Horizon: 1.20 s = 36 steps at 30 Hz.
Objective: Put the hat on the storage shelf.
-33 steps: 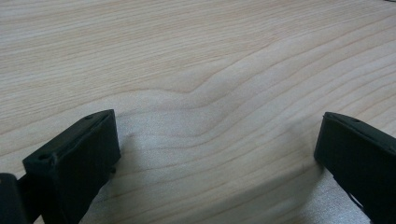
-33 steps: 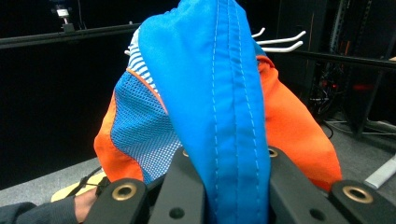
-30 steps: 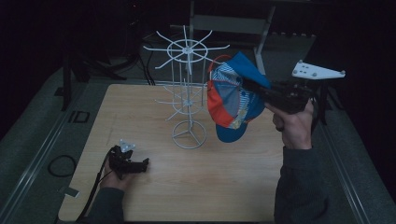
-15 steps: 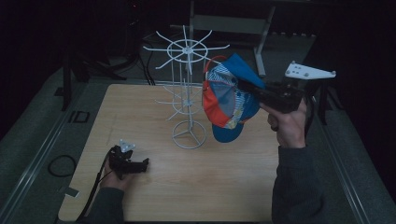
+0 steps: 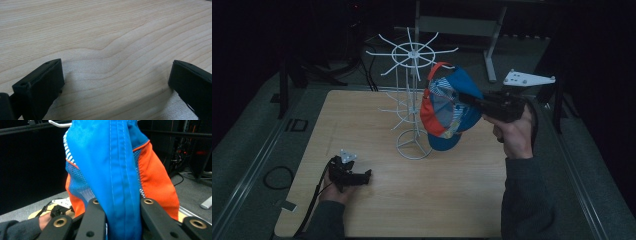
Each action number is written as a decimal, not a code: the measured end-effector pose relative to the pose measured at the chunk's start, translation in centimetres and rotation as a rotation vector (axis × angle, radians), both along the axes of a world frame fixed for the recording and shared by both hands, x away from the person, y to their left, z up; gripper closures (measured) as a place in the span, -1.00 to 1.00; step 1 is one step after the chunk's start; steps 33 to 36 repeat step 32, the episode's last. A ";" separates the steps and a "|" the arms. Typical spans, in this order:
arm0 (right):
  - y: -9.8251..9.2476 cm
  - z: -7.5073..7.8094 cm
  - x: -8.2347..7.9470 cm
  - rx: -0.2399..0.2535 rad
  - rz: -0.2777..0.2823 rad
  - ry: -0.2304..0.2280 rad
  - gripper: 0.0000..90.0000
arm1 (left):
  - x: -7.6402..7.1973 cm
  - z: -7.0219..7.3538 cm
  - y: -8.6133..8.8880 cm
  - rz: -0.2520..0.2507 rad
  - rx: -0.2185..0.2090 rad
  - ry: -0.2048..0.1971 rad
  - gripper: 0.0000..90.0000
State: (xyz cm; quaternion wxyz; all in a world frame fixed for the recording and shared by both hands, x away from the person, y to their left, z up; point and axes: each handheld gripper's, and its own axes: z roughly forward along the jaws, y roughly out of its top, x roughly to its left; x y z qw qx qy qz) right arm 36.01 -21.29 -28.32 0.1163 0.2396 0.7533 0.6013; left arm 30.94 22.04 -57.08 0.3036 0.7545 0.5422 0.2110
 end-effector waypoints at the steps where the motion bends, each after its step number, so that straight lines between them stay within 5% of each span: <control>1: 0.1 -0.1 0.0 -0.003 0.002 0.003 0.78 | 0.0 0.0 0.0 -0.001 0.001 0.000 -1.00; 18: 0.5 -0.4 -0.4 -0.097 -0.042 -0.026 0.12 | 0.0 0.0 0.0 0.000 0.001 0.000 -1.00; 29: 1.0 -1.0 -0.7 -0.209 -0.130 -0.026 -0.33 | 0.0 0.0 0.0 0.000 0.002 0.000 -1.00; 36: 0.8 -1.2 -0.7 -0.208 -0.151 -0.027 -0.41 | 0.0 0.0 0.0 0.000 0.001 0.000 -1.00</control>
